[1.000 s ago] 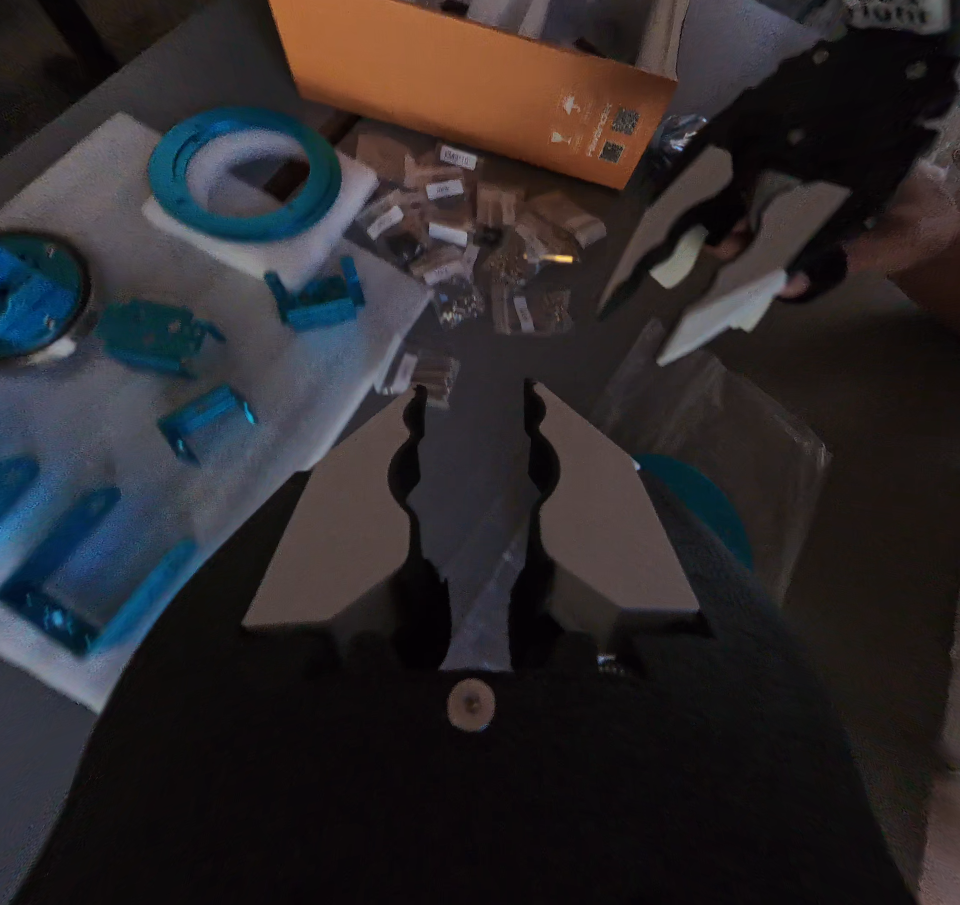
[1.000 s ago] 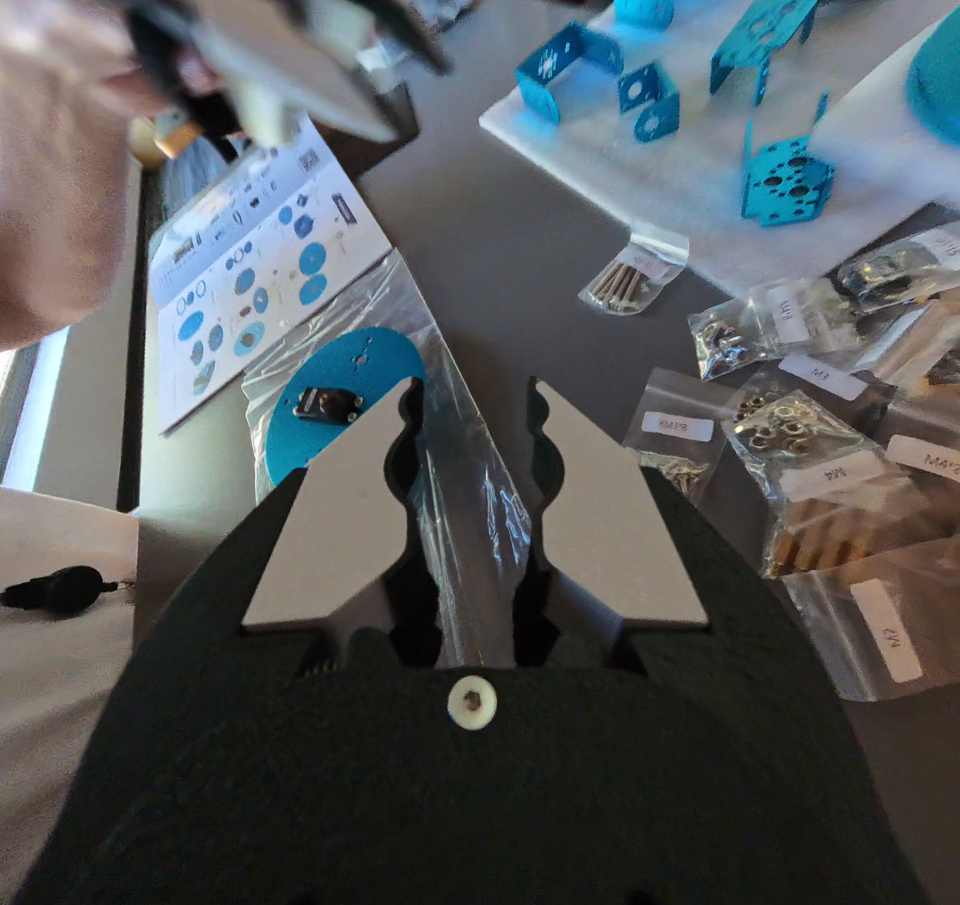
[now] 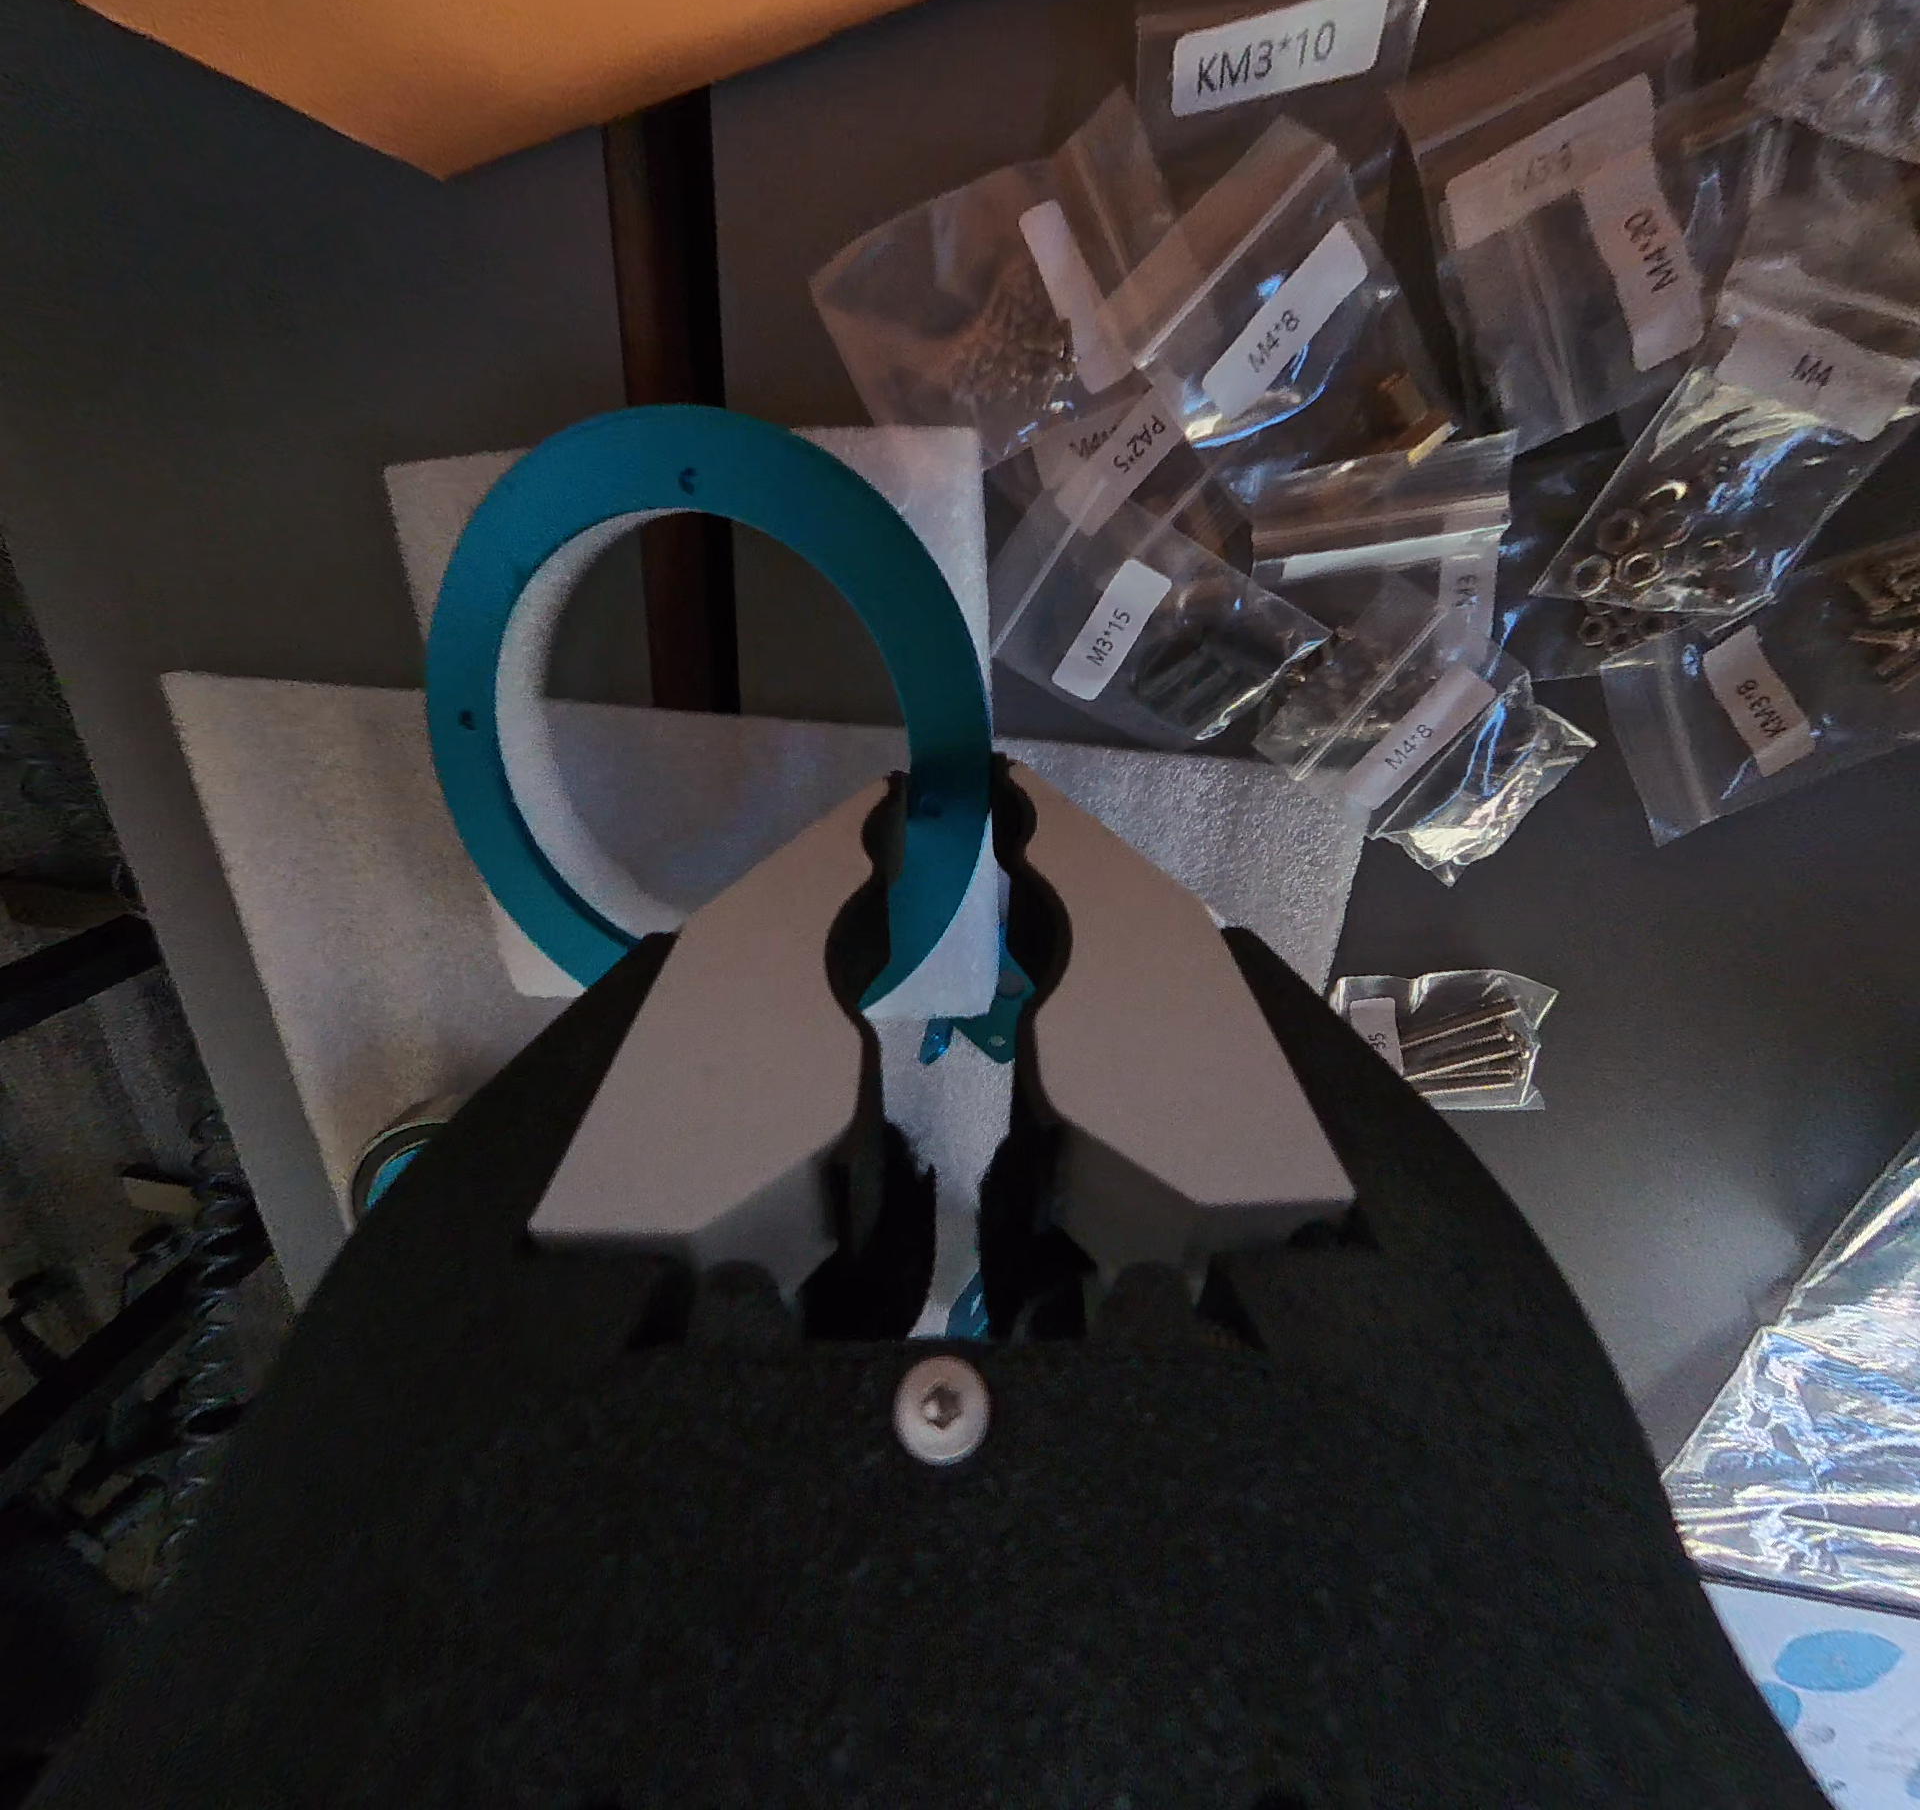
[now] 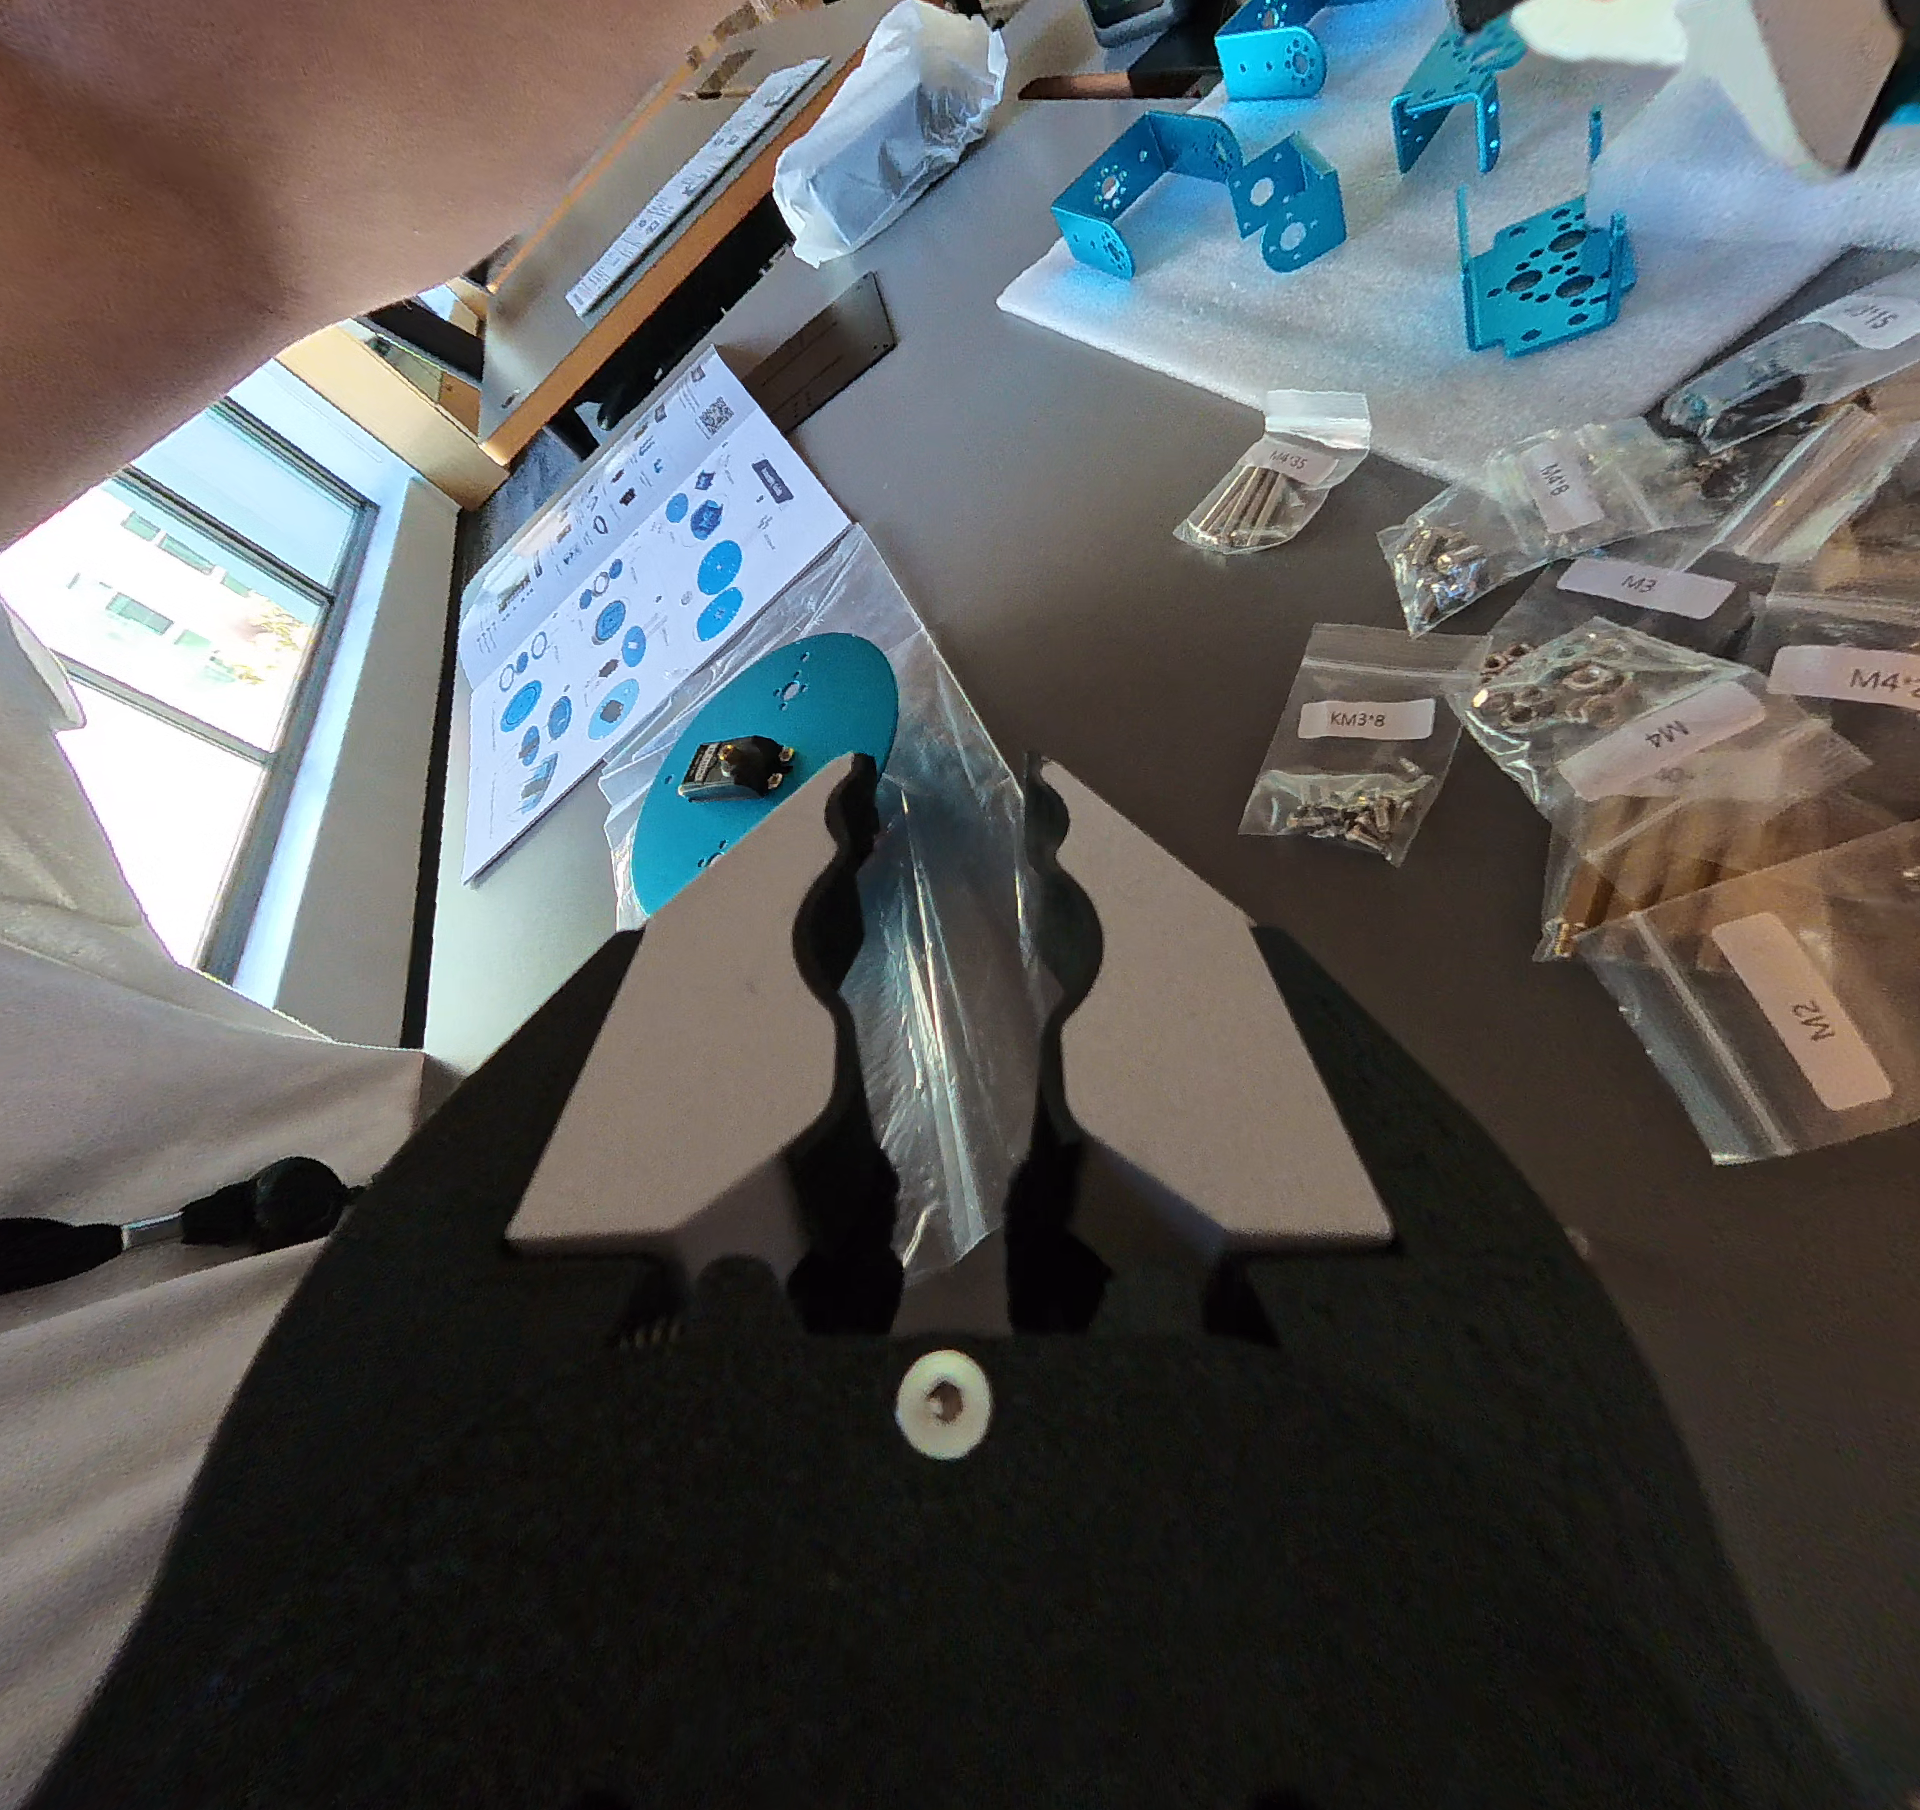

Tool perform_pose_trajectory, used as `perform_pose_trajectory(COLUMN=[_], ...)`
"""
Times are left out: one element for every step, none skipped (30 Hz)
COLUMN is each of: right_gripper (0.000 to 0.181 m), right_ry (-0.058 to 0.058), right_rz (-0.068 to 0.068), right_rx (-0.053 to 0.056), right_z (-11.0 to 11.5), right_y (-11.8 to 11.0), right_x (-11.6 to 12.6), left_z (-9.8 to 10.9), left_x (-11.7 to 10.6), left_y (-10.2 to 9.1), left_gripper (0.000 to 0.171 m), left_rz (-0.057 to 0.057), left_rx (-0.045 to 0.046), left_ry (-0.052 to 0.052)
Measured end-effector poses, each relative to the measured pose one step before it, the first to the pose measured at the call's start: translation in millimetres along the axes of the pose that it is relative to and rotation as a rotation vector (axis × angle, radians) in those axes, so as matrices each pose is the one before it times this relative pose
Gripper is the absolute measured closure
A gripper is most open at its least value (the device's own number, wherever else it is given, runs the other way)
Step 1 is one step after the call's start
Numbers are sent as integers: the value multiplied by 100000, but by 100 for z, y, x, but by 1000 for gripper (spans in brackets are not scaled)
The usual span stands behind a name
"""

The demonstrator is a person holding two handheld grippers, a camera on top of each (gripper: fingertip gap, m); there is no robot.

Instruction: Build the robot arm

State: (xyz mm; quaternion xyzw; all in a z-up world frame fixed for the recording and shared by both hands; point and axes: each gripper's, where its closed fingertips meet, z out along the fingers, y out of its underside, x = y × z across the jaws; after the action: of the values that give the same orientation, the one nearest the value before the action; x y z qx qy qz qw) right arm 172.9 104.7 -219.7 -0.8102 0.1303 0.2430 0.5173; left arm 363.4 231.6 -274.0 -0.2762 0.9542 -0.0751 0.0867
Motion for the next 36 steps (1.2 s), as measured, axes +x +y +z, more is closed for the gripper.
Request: perform_pose_trajectory(right_gripper=[154,155,155,154,155,155,155,155,155,155,155,155,155,155,155,155,155,155,155,156,156,156,156,156,156,156,156,156,156,156,156,156,156,156,156,156], right_ry=[-257,-225,-193,-7,208,155,12,-54,-76,84,86,-43,12,37,-102,-176,-60,-55,-127,95,133,5,31,-8,-112,-364,-486,-533,-482,-342,-95,111,177,44,-346,-618], right_rz=[379,334,300,120,-104,-227,-122,26,56,12,-32,34,158,118,38,68,59,25,-73,-200,-200,-102,-56,-20,16,115,96,-39,-283,-464,-638,-722,-606,-229,139,170], right_rx=[8,43,-136,-213,-110,39,102,56,9,58,141,109,-24,-22,18,-19,-7,-18,-23,183,282,247,388,527,603,339,5,150,364,75,-328,-496,-746,-709,-422,-307], right_z=[-9,-8,-9,-4,-9,-11,-10,-9,1,-8,-11,8,4,13,17,26,21,14,-16,-38,-58,-67,-81,-82,-83,-56,-63,-49,-38,-8,37,62,81,86,96,122], right_y=[9,1,26,31,12,-15,-31,-11,-1,-8,-16,-12,20,12,9,14,0,11,-6,-45,-68,-75,-75,-117,-119,-79,-50,-94,-120,-72,0,33,84,70,39,13], right_x=[23,17,16,19,23,4,-28,-15,-15,19,22,5,37,30,-6,-26,-6,-12,-46,-24,-8,-29,-25,-13,-39,-77,-133,-191,-226,-233,-177,-124,-77,-55,-87,-125], left_z=[-458,-524,-571,-608,-638,-609,-558,-481,-417,-454,-568,-659,-674,-640,-582,-433,-394,-536,-713,-960,-1270,-1566,-1853,-2138,-2439,-2701,-2936,-3098,-3176,-3136,-2947,-2626,-2239,-1765,-1125,-493], left_x=[-175,-234,-238,-260,-435,-692,-838,-707,-585,-692,-1019,-789,-33,58,-220,-79,126,19,-79,-230,-204,-64,12,103,311,583,658,384,45,-62,158,359,234,43,-93,-338], left_y=[-298,-379,-368,-310,-302,-306,-367,-356,-274,-213,-128,-112,-203,-150,129,414,422,296,388,347,254,248,384,585,709,879,1112,1523,2106,2585,2677,2597,2409,2047,1906,1835], left_gripper=[157,157,158,158,159,160,160,161,162,164,169,171,171,171,171,171,171,171,171,171,171,171,171,171,171,171,171,171,171,171,171,171,171,171,171,171], left_rz=[313,-126,-715,-385,-3,-159,-95,-17,96,473,1889,2684,-415,-2084,269,537,-1185,-1702,-2079,-2478,-3592,-4788,-4724,-4543,-5769,-8263,-9114,-7874,-6073,-8408,-13997,-18646,-19463,-16094,-12370,-8822], left_rx=[1828,2375,2276,2003,2087,2144,2796,2820,2134,1724,949,849,1653,1875,812,-337,481,1750,1118,1749,3052,3811,3576,3266,3789,4155,4277,3246,1104,342,2466,4226,4861,5283,3311,863], left_ry=[-840,-871,-566,-588,-1805,-3511,-4672,-4069,-3439,-4545,-7111,-5624,4,219,-2481,-1761,-126,-762,-892,-1729,-1378,-622,-689,-1002,-351,1020,569,-2239,-4624,-4032,-110,4004,5397,5274,4350,1720])
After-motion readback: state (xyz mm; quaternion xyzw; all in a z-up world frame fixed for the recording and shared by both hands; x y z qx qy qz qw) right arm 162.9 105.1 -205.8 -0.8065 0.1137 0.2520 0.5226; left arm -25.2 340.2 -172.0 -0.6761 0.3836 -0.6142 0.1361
